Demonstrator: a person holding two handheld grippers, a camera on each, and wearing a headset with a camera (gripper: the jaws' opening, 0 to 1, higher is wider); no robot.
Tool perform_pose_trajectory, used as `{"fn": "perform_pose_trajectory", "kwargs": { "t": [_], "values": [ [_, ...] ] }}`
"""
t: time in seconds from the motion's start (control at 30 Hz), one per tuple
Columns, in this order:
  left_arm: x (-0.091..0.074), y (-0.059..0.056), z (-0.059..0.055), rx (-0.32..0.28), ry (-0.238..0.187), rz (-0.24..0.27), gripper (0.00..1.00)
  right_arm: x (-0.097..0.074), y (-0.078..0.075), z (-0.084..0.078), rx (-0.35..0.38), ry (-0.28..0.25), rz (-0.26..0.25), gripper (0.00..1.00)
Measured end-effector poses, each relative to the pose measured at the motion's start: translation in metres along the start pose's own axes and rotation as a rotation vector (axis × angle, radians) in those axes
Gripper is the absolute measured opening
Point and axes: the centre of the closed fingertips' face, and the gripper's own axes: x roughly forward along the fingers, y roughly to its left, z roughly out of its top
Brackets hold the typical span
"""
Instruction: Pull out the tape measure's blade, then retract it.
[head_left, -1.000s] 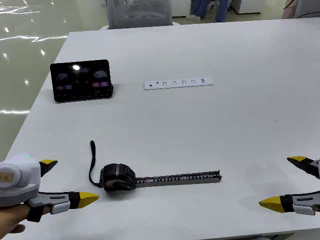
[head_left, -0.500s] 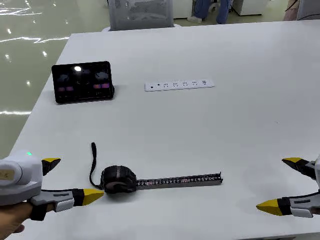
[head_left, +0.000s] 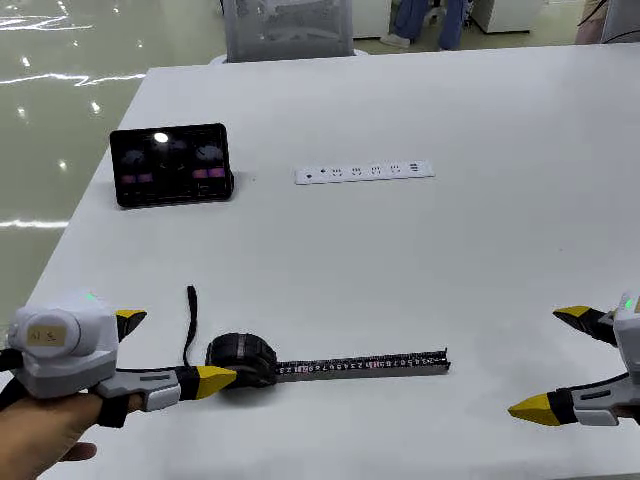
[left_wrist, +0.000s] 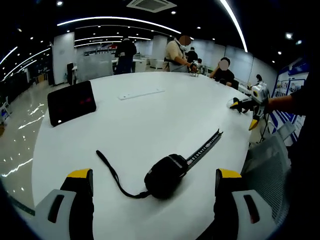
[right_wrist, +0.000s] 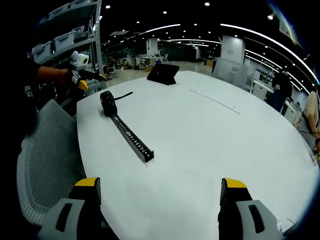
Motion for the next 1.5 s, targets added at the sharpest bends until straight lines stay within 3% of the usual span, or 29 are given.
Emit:
{"fn": "perform_pose_trajectory", "kwargs": {
  "t": [0.3,0.47,0.5,0.57,0.7,0.77,0.9,1.0,1.1,1.3,1.5],
  "values": [
    [0.007,-0.011,0.000,-0.026,0.007,0.021,0.99,0.008,-0.006,0.001,-0.055,0.051,0.017,0.99],
    [0.013,-0.016,-0.001,-0.023,0.008,0.065,0.99,0.010,-0.010,0.004,-0.078,0.071,0.027,0.99],
    [0.014,-0.016,0.002,-0.032,-0.011,0.082,0.99,0.011,-0.010,0.003,-0.086,0.081,0.030,0.99],
    [0.017,-0.024,0.004,-0.060,-0.024,0.057,0.99,0.012,-0.010,0.005,-0.090,0.080,0.033,0.99],
    [0.027,-0.029,0.000,-0.072,-0.004,0.082,0.99,0.017,-0.009,0.007,-0.098,0.080,0.043,0.99],
    [0.029,-0.029,-0.001,-0.075,0.001,0.119,0.99,0.020,-0.007,0.008,-0.110,0.081,0.055,0.99],
    [0.037,-0.038,-0.008,-0.085,0.018,0.126,0.99,0.026,-0.005,0.008,-0.131,0.097,0.070,0.99],
    [0.041,-0.042,-0.005,-0.054,-0.018,0.161,0.99,0.030,-0.004,0.010,-0.150,0.108,0.085,0.99],
    [0.044,-0.037,-0.004,-0.066,-0.035,0.205,0.99,0.033,-0.003,0.012,-0.177,0.118,0.100,0.99],
    [0.047,-0.038,-0.007,-0.100,-0.046,0.243,0.99,0.040,-0.004,0.021,-0.216,0.126,0.117,0.99],
    [0.052,-0.036,-0.007,-0.151,-0.099,0.295,0.99,0.049,-0.002,0.031,-0.259,0.135,0.137,0.99]
  ]
}}
